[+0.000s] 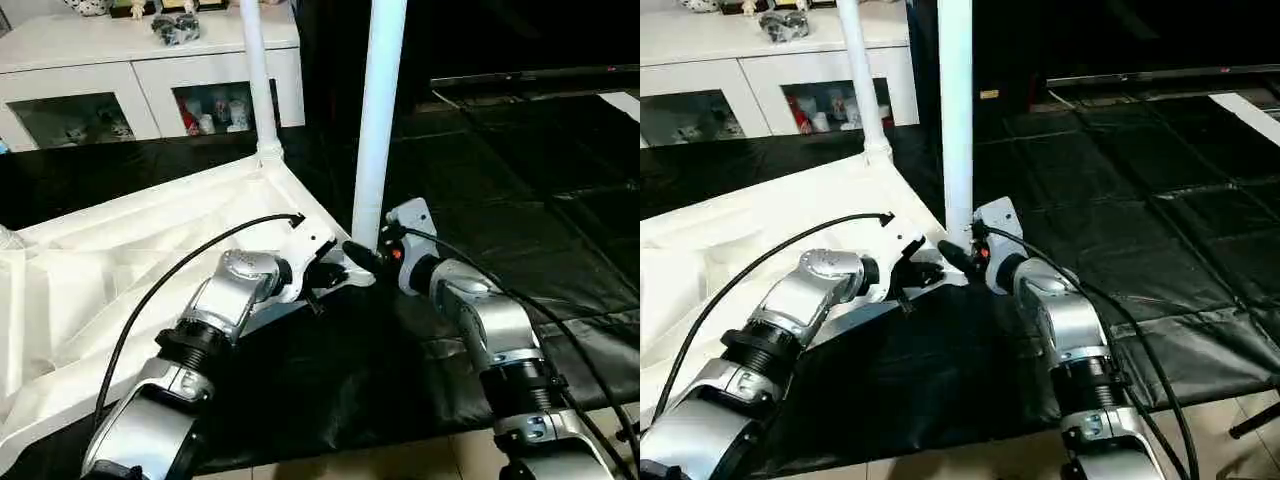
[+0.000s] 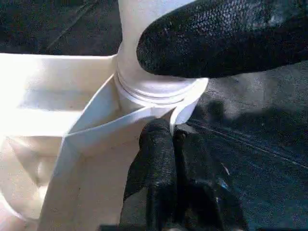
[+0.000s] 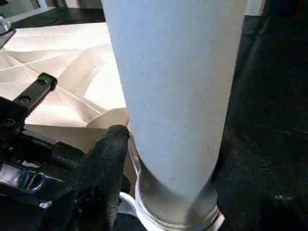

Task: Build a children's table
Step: Rotate leg to tighten

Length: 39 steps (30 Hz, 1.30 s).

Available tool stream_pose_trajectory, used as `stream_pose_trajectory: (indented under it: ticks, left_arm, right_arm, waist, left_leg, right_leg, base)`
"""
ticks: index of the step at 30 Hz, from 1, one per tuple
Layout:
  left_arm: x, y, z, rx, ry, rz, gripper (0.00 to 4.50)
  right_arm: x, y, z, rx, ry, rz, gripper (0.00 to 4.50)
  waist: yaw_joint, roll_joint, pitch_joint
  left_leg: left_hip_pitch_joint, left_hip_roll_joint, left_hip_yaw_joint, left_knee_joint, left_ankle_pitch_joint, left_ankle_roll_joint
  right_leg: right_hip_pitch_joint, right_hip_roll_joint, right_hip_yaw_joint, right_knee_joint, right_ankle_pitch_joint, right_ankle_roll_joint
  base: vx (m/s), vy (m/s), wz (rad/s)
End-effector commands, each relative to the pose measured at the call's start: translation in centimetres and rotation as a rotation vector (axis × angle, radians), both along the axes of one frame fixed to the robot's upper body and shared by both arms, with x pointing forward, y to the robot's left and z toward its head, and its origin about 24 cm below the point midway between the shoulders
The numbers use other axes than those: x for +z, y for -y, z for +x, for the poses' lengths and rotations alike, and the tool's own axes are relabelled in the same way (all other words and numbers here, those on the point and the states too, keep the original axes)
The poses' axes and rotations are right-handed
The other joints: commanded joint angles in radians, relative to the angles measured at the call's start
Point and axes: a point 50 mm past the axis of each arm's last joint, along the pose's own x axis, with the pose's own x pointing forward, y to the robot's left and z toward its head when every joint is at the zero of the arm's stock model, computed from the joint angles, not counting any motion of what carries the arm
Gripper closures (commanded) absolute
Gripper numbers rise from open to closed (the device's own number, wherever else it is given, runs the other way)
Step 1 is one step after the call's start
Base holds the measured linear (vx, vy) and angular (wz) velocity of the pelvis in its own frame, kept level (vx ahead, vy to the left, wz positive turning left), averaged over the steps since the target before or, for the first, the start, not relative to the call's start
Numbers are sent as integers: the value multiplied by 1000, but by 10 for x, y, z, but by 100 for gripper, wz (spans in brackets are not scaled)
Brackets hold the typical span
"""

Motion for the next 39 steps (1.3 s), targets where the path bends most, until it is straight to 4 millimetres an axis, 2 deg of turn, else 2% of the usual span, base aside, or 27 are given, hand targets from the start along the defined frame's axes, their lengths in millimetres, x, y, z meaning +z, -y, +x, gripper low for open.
stream_pose_trajectory:
  ticks: [1, 4, 9, 14, 34, 35, 36, 37, 38, 39]
  left_arm:
    - [17, 15, -3, -117, 74, -61, 450]
    - [14, 5, -5, -162, 70, -34, 450]
    - [14, 5, -5, -162, 70, -34, 450]
    - [14, 5, -5, -162, 70, -34, 450]
    - [14, 5, -5, -162, 70, -34, 450]
    - [13, -10, -19, -411, 47, 41, 450]
    - [11, -20, -30, -574, 9, 98, 450]
    - [10, -25, -35, -657, -15, 127, 450]
    - [9, -29, -40, -721, -36, 151, 450]
    - [9, -29, -40, -721, -36, 151, 450]
  right_arm:
    - [-1, -33, -14, 195, -12, 81, 129]
    - [-1, -22, -19, 257, -4, 86, 97]
    - [-1, -22, -19, 257, -4, 86, 47]
    - [-1, -22, -19, 257, -4, 86, 3]
    - [-1, -22, -19, 257, -4, 86, 3]
    - [4, 7, -29, 502, -5, 26, 3]
    - [9, 27, -35, 656, -28, -25, 3]
    - [11, 37, -38, 733, -47, -53, 3]
    - [14, 46, -41, 793, -66, -77, 3]
    - [14, 46, -41, 793, -66, -77, 3]
  waist:
    - [8, -12, -68]
    - [7, -8, -68]
    - [13, -8, -66]
    - [16, -8, -68]
    - [17, -8, -67]
    - [17, -9, -68]
    - [25, -17, -72]
    - [29, -13, -71]
    - [28, -10, -64]
    - [33, -13, -65]
  left_leg:
    - [-9, 8, 4, -57, -95, 99]
    - [-9, 9, 3, -58, -99, 102]
    - [-6, 11, 4, -60, -114, 83]
    - [-7, 12, 3, -60, -100, 81]
    - [-7, 11, 4, -60, -101, 80]
    - [-8, 11, 4, -60, -102, 82]
    - [-4, 15, -1, -61, -127, 103]
    - [-3, 18, 1, -57, -128, 117]
    - [-9, 20, 6, -56, -128, 137]
    - [-8, 19, 10, -53, -122, 144]
  right_leg:
    - [74, -49, 46, -59, -193, -202]
    - [74, -49, 47, -58, -179, -202]
    - [72, -50, 48, -59, -201, -203]
    - [72, -50, 49, -56, -181, -204]
    - [72, -51, 48, -58, -187, -200]
    - [73, -50, 48, -58, -186, -200]
    - [83, -47, 46, -55, -195, -193]
    - [81, -46, 48, -52, -179, -199]
    - [73, -49, 50, -49, -162, -214]
    - [71, -51, 52, -50, -157, -223]
  base:
    - [0, 0, 0]
    - [0, 0, 0]
    - [0, 0, 0]
    - [0, 0, 0]
    - [0, 0, 0]
    - [0, 0, 0]
    - [0, 0, 0]
    - [0, 0, 0]
    - [0, 0, 0]
    - [0, 0, 0]
